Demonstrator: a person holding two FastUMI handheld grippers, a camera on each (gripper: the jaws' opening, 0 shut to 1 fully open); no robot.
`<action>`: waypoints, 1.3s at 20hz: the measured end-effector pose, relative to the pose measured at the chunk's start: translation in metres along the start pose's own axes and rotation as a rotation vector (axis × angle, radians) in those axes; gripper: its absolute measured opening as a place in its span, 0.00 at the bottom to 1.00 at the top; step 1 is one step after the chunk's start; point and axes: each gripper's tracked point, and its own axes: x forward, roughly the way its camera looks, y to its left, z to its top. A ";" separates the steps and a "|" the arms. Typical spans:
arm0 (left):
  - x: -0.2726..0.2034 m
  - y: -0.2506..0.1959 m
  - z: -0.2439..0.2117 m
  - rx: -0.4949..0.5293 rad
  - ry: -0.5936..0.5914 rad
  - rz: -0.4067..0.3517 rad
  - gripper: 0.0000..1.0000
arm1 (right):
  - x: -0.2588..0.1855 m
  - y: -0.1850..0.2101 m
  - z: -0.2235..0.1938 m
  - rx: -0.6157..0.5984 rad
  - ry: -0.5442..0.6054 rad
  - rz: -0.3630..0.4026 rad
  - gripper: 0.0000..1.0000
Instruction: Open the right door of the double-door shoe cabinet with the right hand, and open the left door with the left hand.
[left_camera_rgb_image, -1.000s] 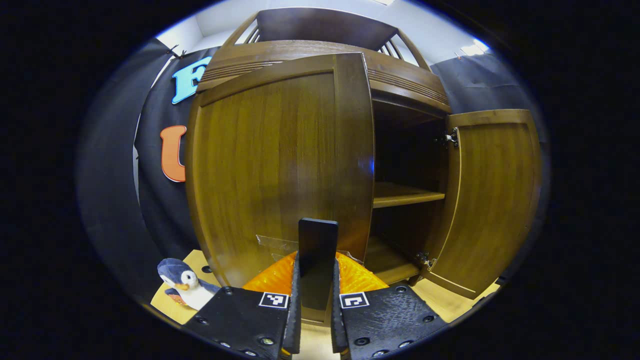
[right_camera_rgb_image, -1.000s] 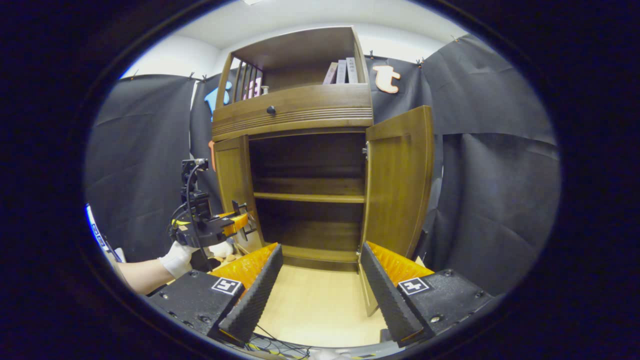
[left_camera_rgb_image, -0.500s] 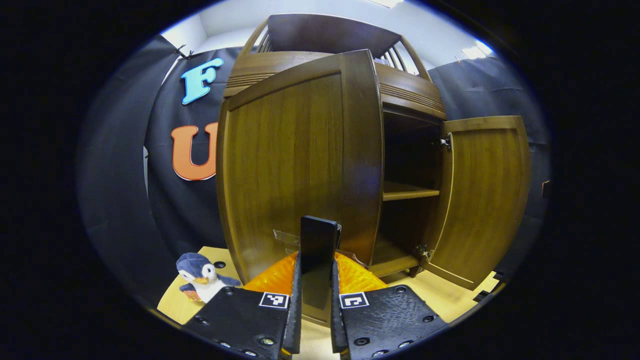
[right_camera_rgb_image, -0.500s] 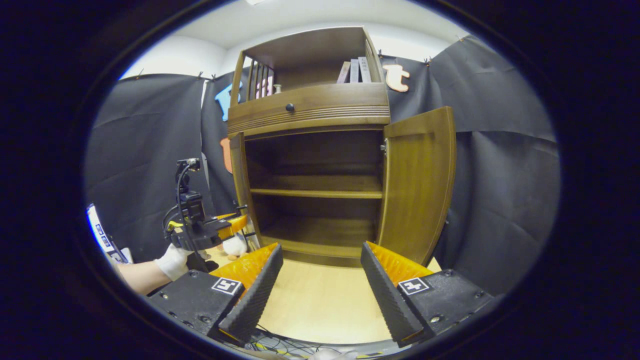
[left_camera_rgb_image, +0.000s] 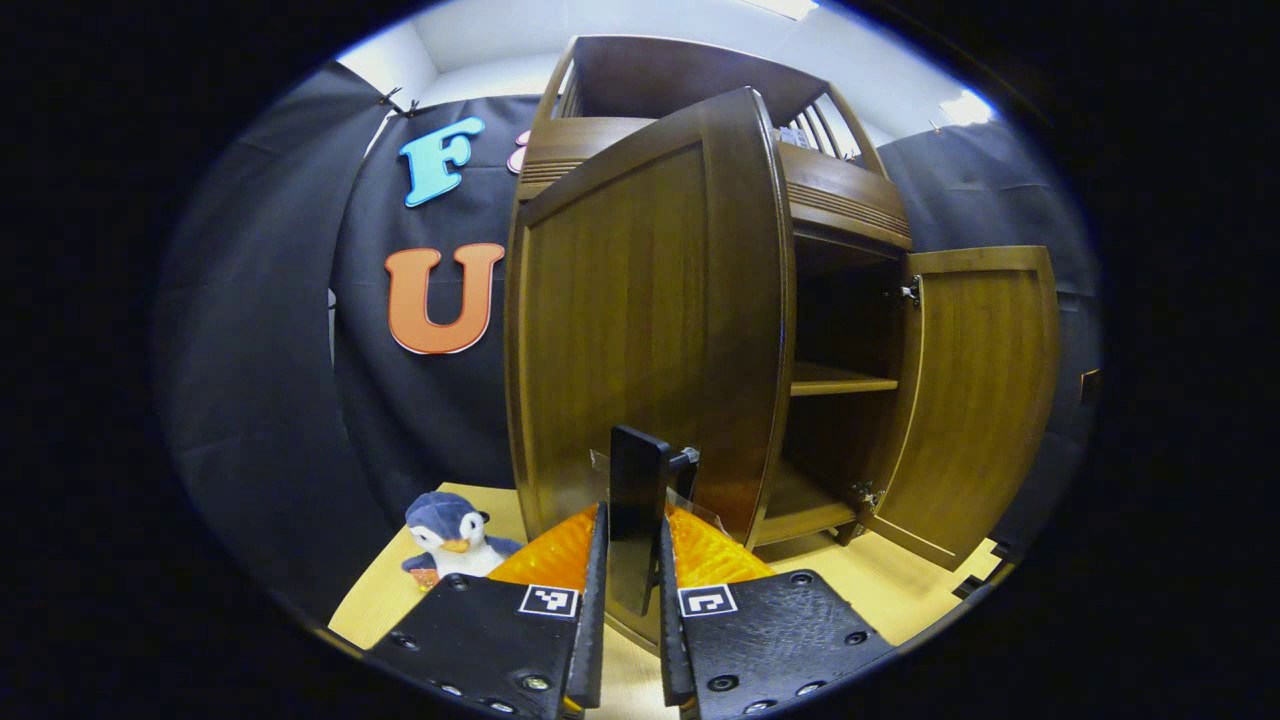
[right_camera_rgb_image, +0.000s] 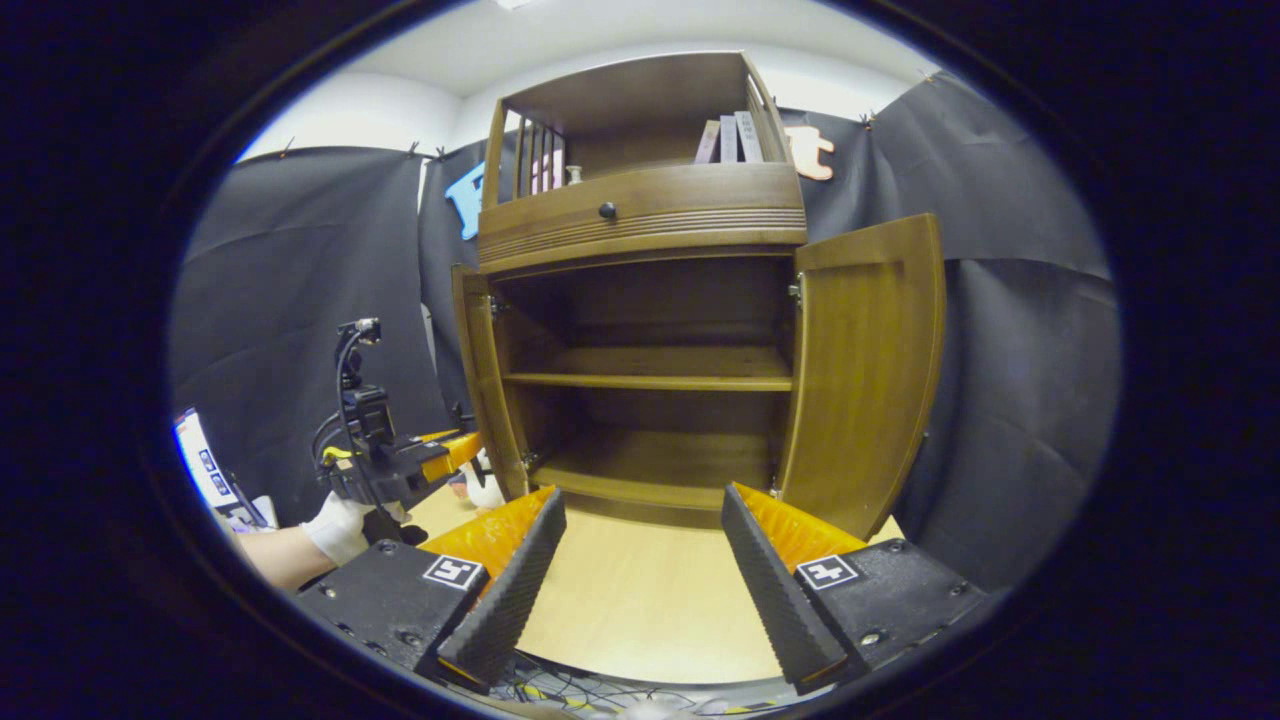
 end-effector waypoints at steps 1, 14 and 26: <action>-0.003 0.007 0.000 0.000 0.000 0.011 0.22 | 0.001 0.003 -0.001 -0.002 0.004 0.007 0.99; -0.026 0.090 0.000 0.011 -0.009 0.159 0.00 | 0.007 0.028 -0.006 -0.010 0.016 0.054 0.99; -0.024 0.132 0.000 0.018 -0.022 -0.019 0.00 | 0.016 0.040 -0.014 0.007 0.047 0.081 0.99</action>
